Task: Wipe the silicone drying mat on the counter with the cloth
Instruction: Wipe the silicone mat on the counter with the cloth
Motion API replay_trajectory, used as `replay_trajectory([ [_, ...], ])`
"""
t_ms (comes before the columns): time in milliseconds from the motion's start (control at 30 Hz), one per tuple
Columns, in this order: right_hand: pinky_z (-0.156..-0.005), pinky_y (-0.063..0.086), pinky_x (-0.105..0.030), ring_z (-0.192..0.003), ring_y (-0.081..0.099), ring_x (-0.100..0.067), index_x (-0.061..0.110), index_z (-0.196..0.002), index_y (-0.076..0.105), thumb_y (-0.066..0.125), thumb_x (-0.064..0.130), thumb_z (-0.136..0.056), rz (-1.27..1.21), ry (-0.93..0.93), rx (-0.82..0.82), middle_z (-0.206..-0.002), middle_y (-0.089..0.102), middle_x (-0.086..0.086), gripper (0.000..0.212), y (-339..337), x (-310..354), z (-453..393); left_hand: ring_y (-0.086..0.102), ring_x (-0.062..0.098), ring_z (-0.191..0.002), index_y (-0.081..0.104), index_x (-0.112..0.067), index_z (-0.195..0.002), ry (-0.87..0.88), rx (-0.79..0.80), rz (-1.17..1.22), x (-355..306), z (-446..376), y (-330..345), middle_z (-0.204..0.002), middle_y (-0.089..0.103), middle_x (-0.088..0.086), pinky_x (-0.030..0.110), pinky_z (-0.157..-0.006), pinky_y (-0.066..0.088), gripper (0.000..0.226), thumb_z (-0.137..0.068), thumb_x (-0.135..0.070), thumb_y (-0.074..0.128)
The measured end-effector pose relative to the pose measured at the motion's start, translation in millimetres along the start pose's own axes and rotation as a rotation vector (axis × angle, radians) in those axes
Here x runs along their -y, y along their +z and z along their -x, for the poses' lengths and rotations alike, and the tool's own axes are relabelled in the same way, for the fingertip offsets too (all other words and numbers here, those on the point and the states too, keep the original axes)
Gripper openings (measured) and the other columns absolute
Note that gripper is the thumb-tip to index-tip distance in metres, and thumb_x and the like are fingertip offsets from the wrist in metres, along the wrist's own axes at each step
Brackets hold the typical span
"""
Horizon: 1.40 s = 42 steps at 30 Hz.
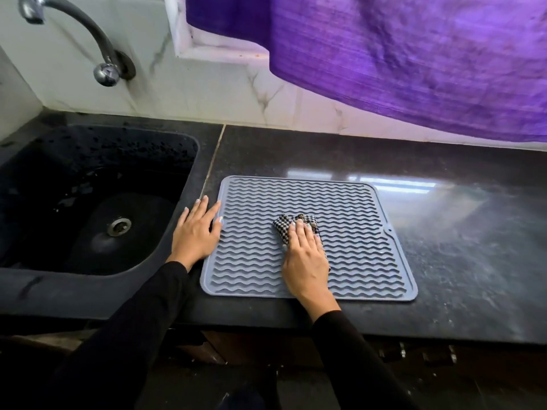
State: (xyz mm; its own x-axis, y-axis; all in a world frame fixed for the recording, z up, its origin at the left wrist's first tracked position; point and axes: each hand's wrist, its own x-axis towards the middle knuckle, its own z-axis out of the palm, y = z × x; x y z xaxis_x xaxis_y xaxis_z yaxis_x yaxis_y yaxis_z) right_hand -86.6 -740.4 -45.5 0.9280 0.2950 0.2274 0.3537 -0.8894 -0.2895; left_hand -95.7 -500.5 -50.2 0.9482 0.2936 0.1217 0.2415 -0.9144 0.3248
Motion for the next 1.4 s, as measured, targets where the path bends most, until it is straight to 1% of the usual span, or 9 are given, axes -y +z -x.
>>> replay_trajectory([
  [200,-0.117,0.004,-0.034,-0.145,0.01,-0.021,0.01,-0.147,0.02,0.036,0.013,-0.094,-0.01,-0.052,0.084,-0.155,0.015,-0.007,0.055,-8,2,-6,0.008,0.012,-0.144,0.023,-0.03,-0.146,-0.003,0.008,-0.011,-2,1,-2,-0.156,0.015,0.002,0.033,-0.117,0.002,0.048,-0.098,-0.037,0.029],
  [300,-0.115,0.019,-0.028,-0.136,0.033,-0.017,0.008,-0.136,0.043,0.041,0.007,-0.095,-0.649,0.122,0.245,-0.147,0.037,-0.008,0.041,-32,-18,-26,0.008,0.012,-0.144,0.025,-0.029,-0.146,-0.001,0.015,0.003,-3,2,-5,-0.156,0.015,0.002,0.034,-0.117,0.002,0.048,-0.098,-0.038,0.029],
  [400,-0.083,0.049,-0.028,-0.088,0.061,-0.017,-0.005,-0.127,0.049,0.033,0.0,-0.095,-1.305,0.524,0.054,-0.106,0.065,-0.015,0.035,-55,-39,-39,0.007,0.012,-0.144,0.025,-0.029,-0.146,-0.004,0.032,0.016,-3,4,-8,-0.156,0.015,0.002,0.034,-0.117,0.002,0.048,-0.098,-0.038,0.028],
  [500,-0.09,0.046,-0.024,-0.1,0.06,-0.018,-0.001,-0.131,0.048,0.039,0.003,-0.095,-1.102,0.592,-0.125,-0.118,0.062,-0.012,0.037,-63,-34,-37,0.007,0.012,-0.144,0.025,-0.029,-0.146,-0.008,0.027,0.025,-4,3,-8,-0.156,0.015,0.002,0.033,-0.117,0.002,0.048,-0.098,-0.038,0.029],
  [633,-0.109,0.022,-0.018,-0.135,0.038,-0.019,0.01,-0.134,0.046,0.046,0.01,-0.093,-0.688,0.219,-0.022,-0.143,0.043,-0.008,0.041,-43,5,-5,0.007,0.012,-0.144,0.024,-0.029,-0.146,-0.009,0.024,0.02,-4,2,-8,-0.157,0.014,0.001,0.033,-0.117,0.001,0.049,-0.098,-0.039,0.029],
  [800,-0.117,-0.003,-0.025,-0.145,0.009,-0.015,0.02,-0.146,0.023,0.004,0.045,-0.08,-0.169,-0.025,0.069,-0.156,0.016,-0.002,0.074,-9,22,17,0.006,0.012,-0.144,0.024,-0.027,-0.146,-0.012,0.023,0.005,-3,2,-5,-0.157,0.013,0.001,0.033,-0.117,0.0,0.049,-0.098,-0.038,0.029],
  [1033,-0.115,-0.002,-0.021,-0.141,0.001,-0.002,0.027,-0.146,0.02,0.035,0.026,-0.099,-0.278,-0.023,0.258,-0.155,0.01,0.009,0.05,-21,13,1,0.006,0.011,-0.144,0.024,-0.028,-0.146,-0.013,0.009,0.019,-2,1,-3,-0.157,0.014,0.001,0.033,-0.118,0.001,0.049,-0.098,-0.037,0.029],
  [1200,-0.087,0.038,-0.003,-0.123,0.05,-0.014,-0.003,-0.132,0.043,0.035,-0.002,-0.096,-0.986,0.32,0.107,-0.129,0.049,-0.006,0.037,-51,-3,-15,0.007,0.012,-0.144,0.025,-0.027,-0.146,0.001,0.022,0.016,1,1,-3,-0.157,0.014,0.002,0.034,-0.118,0.002,0.05,-0.097,-0.039,0.029],
  [1400,-0.099,0.027,-0.01,-0.127,0.045,-0.013,0.013,-0.131,0.051,0.046,0.003,-0.092,-0.558,0.185,-0.018,-0.137,0.05,-0.003,0.041,-67,-13,28,0.009,0.013,-0.144,0.026,-0.027,-0.146,-0.001,0.018,0.03,0,1,-4,-0.156,0.016,0.003,0.035,-0.118,0.003,0.05,-0.097,-0.039,0.03],
])
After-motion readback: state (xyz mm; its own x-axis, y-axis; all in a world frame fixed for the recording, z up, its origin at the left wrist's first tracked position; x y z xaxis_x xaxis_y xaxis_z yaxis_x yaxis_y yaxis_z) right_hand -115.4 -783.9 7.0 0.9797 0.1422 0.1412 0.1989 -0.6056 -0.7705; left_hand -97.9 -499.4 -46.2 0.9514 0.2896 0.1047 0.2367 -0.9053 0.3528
